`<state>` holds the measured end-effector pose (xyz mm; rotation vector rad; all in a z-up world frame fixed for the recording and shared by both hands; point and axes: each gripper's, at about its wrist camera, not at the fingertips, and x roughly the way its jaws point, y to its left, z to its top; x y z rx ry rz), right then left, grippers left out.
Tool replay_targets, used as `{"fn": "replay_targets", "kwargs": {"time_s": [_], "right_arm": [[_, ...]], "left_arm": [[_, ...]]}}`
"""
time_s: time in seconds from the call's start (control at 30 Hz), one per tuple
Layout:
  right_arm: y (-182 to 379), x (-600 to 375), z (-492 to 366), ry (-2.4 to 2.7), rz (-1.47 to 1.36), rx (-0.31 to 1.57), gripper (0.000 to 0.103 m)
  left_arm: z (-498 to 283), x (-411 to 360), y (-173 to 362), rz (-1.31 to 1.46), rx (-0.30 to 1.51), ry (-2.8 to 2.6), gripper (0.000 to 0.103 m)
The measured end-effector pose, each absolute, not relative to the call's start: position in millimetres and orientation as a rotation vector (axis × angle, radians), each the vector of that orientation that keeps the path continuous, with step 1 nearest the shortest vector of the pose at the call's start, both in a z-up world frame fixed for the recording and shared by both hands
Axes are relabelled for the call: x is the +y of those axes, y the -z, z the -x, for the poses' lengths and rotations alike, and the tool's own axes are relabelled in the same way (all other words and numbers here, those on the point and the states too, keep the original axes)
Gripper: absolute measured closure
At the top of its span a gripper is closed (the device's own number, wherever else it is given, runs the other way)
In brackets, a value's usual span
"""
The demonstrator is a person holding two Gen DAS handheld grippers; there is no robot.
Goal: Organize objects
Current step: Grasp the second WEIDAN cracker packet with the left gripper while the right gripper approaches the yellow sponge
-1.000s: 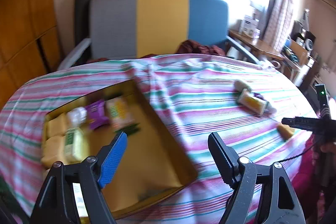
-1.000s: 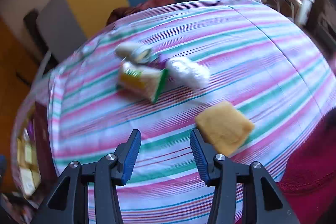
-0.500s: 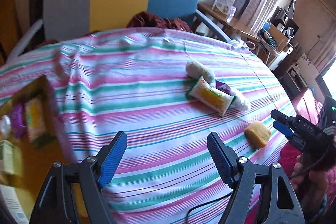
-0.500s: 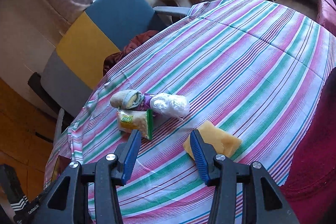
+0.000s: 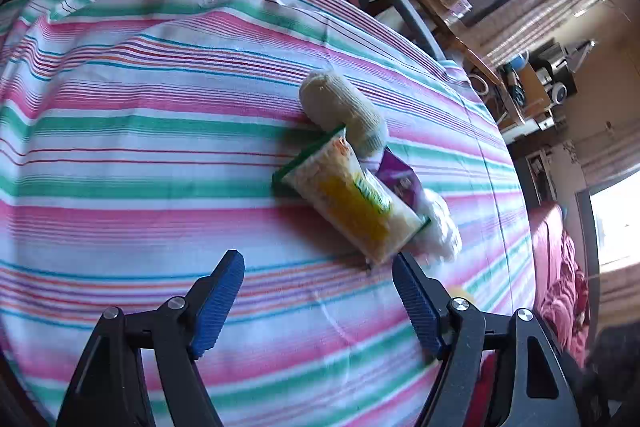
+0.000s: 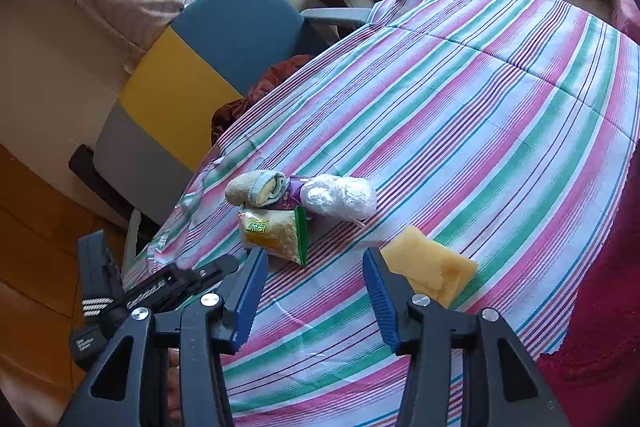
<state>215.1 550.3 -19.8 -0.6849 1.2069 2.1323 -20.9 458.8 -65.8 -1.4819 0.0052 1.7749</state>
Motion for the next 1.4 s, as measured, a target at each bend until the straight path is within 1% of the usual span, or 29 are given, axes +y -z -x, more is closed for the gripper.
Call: {"fn": "replay_targets", "kwargs": {"time_s": [0.17,0.33,0.47,0.5,0.53,0.57,0.7,0.73,0.93,1.07,1.17,1.27,1.4], "right_arm": [[21,551,-218,-2.136,0.666,1.243,0.051],[23,553,-223,-2.128,0.632,1.289,0.05],[23,553,-223,-2.127,0.632,1.292,0.05],[23,553,-223,-2.126,0.631,1.292,0.05],[23,553,-224,-2.125,0.63,1.294,0.05],[23,553,-224,-2.124,0.629,1.297,0.05],[24,554,-226,-2.113,0.622,1.305,0.05],[24,554,-227,-2.109,0.618,1.311,0.05],[26,558,-230,-2.082,0.614,1.33,0.05],[28,559,-232,-2.061,0.608,1.34,0.05],[30,561,-236,-2.038,0.592,1.362,0.05],[32,563,-239,-2.005,0.584,1.375,0.05],[35,563,-234,-1.967,0.632,1.343,0.05]], "left_arm": [[28,483,80,1.513,-0.057,-1.793,0.026],[31,501,82,1.487,-0.104,-1.823,0.024],[31,512,84,1.472,-0.091,-1.858,0.025],[30,514,83,1.465,-0.064,-1.875,0.027],[28,515,83,1.458,-0.032,-1.889,0.037],[27,515,83,1.446,0.0,-1.891,0.044],[27,503,83,1.441,0.047,-1.835,0.062],[26,498,82,1.435,0.073,-1.831,0.063],[16,452,76,1.391,0.244,-1.781,0.064],[0,420,70,1.322,0.43,-1.763,0.064],[-14,398,67,1.263,0.521,-1.762,0.064],[-22,383,68,1.222,0.54,-1.781,0.064],[-21,375,69,1.234,0.479,-1.813,0.063]]}}
